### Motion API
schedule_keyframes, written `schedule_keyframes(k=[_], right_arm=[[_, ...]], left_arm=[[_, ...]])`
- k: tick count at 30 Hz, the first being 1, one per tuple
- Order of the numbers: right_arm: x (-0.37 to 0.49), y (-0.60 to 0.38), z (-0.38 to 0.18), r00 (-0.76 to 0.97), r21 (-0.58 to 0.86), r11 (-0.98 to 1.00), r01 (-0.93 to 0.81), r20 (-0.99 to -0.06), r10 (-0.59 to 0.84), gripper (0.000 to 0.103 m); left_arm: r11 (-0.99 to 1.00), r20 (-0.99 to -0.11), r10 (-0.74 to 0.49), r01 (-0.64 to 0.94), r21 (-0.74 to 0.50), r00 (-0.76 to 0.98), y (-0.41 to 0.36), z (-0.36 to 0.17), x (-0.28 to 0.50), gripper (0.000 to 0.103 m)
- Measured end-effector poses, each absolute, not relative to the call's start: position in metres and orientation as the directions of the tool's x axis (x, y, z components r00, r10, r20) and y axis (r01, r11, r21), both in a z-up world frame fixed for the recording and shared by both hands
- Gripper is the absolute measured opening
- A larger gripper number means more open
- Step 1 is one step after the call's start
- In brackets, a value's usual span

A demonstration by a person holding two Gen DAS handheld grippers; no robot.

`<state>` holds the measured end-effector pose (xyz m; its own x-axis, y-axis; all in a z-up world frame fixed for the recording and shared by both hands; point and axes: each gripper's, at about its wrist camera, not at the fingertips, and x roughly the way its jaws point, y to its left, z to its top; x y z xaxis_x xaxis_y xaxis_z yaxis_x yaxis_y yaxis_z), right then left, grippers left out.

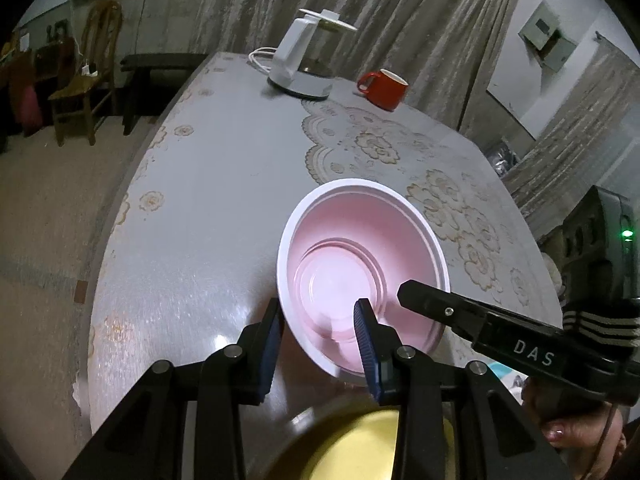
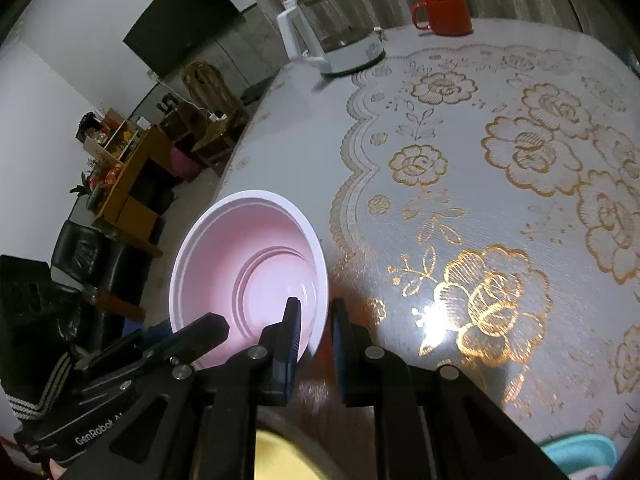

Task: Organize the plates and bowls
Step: 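Lift the pink-and-red bowl with both grippers and carry it over the yellow bowl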

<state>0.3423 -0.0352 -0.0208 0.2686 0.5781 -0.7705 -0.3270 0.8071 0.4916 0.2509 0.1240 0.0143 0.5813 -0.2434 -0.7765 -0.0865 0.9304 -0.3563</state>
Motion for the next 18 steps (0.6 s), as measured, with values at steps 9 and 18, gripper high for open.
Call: schedule_keyframes(k=[9,18], right_arm=[[0.31,-0.051,-0.002,0.297,0.499,0.794,-0.346,-0.745,0.598,0.014],[0.28,-0.06,0.005,0.299,0.516,0.779,-0.357,-0.727,0.618,0.014]], left_arm=[[0.933,-0.752,-0.244,-0.062,-0.354,0.613,0.11,0.027,0.218,0.04],[0.934,-0.737,-0.246,-0.05,-0.354,0.63,0.104,0.034,0.192,0.042]])
